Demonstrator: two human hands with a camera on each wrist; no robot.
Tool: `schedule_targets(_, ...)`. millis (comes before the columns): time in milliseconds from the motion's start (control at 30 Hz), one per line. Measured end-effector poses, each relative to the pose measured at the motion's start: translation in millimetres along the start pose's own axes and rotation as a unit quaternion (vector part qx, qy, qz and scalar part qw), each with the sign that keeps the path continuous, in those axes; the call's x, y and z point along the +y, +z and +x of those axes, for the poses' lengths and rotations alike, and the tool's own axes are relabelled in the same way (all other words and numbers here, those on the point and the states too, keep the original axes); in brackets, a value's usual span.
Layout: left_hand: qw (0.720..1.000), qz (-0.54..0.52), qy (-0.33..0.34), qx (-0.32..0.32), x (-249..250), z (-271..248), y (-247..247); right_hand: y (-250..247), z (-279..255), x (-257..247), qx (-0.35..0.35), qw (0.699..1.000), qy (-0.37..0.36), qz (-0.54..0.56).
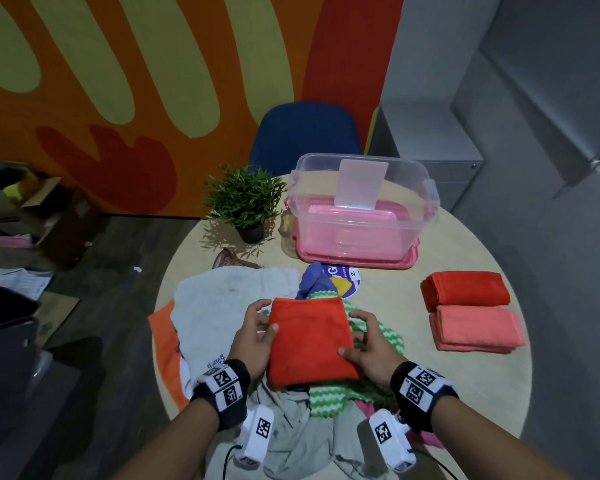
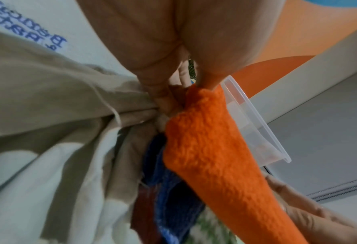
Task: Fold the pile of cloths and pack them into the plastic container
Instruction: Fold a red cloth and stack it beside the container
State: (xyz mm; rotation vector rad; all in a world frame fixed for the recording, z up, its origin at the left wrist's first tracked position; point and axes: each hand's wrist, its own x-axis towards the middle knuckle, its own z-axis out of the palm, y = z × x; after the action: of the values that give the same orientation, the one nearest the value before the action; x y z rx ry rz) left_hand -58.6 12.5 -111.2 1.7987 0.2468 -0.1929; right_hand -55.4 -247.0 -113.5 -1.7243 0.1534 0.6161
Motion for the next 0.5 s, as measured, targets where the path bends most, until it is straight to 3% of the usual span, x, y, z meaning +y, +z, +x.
schedule_targets(100, 0.999, -0.022, -0.013, -0.026, 2, -6, -5, 2, -8, -4, -0.017, 0.999, -0.03, -0.027)
schedule_targets(267, 0.981, -0.018, -0.017, -0.191, -17, -22, -11, 5, -14, 13, -0.057, 0.995, 0.005, -0.08)
schedule_targets(400, 0.981, -0.052, -0.077, -0.168, -30, -21, -12, 5, -14, 26, -0.039, 0.996, 0.034, -0.066)
schedule_targets(500, 0.983, -0.023, -0.068, -0.169, -33, -21, -14, 5, -16, 28, -0.06, 0.996, 0.038, -0.053)
